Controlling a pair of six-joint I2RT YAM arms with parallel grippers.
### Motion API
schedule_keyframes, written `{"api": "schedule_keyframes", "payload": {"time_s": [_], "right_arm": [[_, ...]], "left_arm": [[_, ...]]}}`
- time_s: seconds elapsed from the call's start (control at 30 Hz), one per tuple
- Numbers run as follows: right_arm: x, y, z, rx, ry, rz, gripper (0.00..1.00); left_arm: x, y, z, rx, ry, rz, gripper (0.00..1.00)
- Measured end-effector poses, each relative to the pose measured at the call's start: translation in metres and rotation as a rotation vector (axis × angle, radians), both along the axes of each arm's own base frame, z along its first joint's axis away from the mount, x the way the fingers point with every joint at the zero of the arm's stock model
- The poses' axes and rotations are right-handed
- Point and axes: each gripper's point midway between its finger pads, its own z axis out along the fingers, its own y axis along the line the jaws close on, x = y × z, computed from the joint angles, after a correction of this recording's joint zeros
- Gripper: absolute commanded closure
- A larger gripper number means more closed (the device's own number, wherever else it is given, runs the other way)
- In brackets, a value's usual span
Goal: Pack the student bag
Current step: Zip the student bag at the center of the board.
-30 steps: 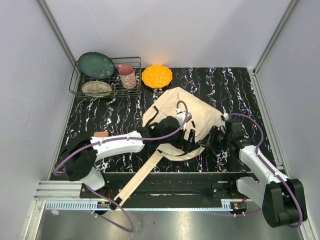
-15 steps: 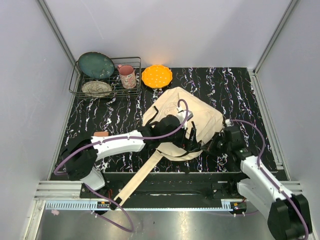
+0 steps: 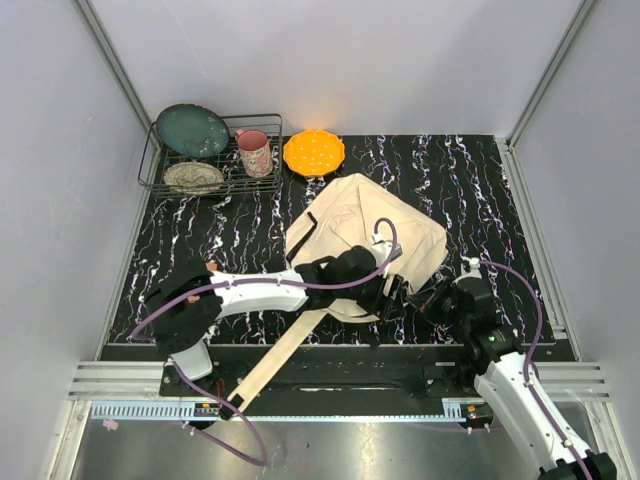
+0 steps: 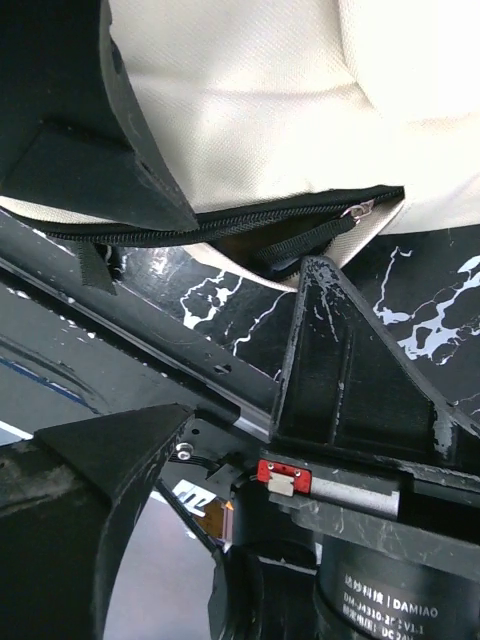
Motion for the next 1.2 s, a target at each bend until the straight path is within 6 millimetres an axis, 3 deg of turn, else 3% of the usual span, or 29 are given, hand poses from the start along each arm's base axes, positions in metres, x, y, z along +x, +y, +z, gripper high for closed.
{"api": "schedule_keyframes", "payload": {"time_s": [0.27,0.47,0.63,0.87,1.07,1.2], "right_arm": [[-0.001,-0.004,-0.013,-0.021,0.06,-0.026,1.0],[-0.001,-0.004,-0.011,-0.019,0.05,-0.027,1.0],[-0.001,-0.005,-0.007,-0.016,0.03,-0.031,1.0],[-0.001,-0.007,-0.008,-0.023,0.036,-0.038,1.0],[-0.001,-0.007,-0.009,-0.025,0.038,-0.039,1.0],[-0.002,-0.008,-0.011,-0.031,0.044,-0.045,1.0]], "left_arm": [[-0.001,-0.016,-0.022,0.04,0.028,0.002,0.36],[0.015,-0.028,-0.015,0.026,0.011,0.043,0.51],[0.031,-0.041,-0.011,0.007,0.006,0.065,0.57],[0.033,-0.035,-0.037,0.07,0.037,0.077,0.6],[0.034,-0.035,-0.044,0.098,0.047,0.08,0.59],[0.035,-0.037,-0.048,0.108,0.055,0.084,0.67]]}}
